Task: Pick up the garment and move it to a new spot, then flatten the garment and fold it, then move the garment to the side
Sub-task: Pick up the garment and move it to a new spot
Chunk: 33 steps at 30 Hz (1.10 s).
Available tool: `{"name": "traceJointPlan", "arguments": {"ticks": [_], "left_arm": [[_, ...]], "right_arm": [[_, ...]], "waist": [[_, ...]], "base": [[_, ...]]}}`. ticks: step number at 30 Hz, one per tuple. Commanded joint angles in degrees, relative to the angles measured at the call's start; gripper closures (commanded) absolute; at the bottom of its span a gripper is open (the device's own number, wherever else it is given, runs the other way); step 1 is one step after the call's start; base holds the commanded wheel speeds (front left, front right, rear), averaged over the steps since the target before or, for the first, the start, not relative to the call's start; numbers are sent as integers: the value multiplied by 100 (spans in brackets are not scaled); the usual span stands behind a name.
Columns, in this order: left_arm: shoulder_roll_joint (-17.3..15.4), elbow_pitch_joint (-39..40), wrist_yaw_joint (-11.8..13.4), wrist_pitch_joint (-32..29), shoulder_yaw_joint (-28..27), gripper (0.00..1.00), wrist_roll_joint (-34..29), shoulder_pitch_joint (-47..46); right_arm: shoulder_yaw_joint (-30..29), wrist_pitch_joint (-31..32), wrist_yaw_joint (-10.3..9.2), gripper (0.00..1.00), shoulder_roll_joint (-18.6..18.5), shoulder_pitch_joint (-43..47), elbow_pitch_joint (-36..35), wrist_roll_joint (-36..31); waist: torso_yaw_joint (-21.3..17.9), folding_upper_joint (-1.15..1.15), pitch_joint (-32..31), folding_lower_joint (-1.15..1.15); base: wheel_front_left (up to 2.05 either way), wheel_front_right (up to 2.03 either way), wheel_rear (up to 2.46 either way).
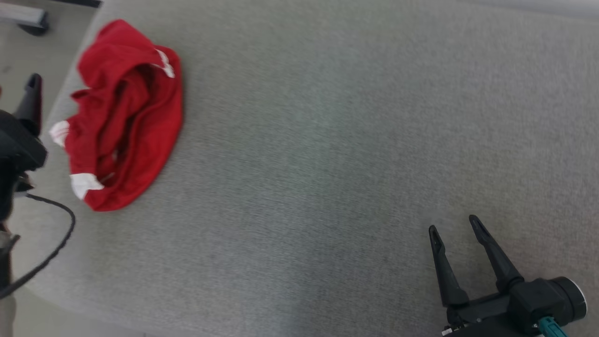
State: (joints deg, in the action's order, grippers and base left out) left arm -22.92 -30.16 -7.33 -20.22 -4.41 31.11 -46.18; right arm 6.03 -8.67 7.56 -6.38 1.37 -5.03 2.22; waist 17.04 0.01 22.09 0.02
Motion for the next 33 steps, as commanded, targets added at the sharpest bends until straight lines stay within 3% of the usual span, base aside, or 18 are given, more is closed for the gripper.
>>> {"name": "traceJointPlan", "arguments": {"ticks": [1,4,10,18,19,20,21,26,33], "left_arm": [[-11,-36,17,-149,-4,0,59,-77],[-178,-70,74,-509,-76,0,179,-179],[-169,-104,242,-1480,-55,0,451,-204],[-84,265,841,-3171,79,0,753,181],[-104,364,917,-3288,95,15,735,260],[-149,490,984,-3344,104,71,685,322],[-188,604,1036,-3399,100,100,665,367],[-331,1115,1067,-3595,72,100,716,532],[-607,1669,909,-3091,66,100,427,563]], "right_arm": [[-1,-31,-16,0,-19,-88,-33,-37],[-11,-54,-16,0,-7,-135,-67,-53],[-87,-136,-16,0,20,-172,-94,-71],[-23,-177,-17,0,100,-273,85,-62],[-17,-190,-18,0,108,-287,101,-56],[-20,-208,-19,0,108,-300,114,-48],[-30,-219,-21,0,109,-308,134,-40],[-14,-314,-21,0,160,-350,244,-1],[107,-485,-16,0,273,-458,485,110]], "waist": [[-561,-1,644,-2],[-692,-1,832,-2],[-785,-1,1031,-2],[-852,-1,1096,-2],[-863,-1,1089,-2],[-875,-1,1075,-2],[-885,-1,1048,-2],[-904,-1,830,-2],[-972,-1,252,-2]], "base": [[0,0,0],[0,0,0],[0,0,0],[0,0,0],[0,0,0],[0,0,0],[0,0,0],[0,0,0],[0,0,0]]}}
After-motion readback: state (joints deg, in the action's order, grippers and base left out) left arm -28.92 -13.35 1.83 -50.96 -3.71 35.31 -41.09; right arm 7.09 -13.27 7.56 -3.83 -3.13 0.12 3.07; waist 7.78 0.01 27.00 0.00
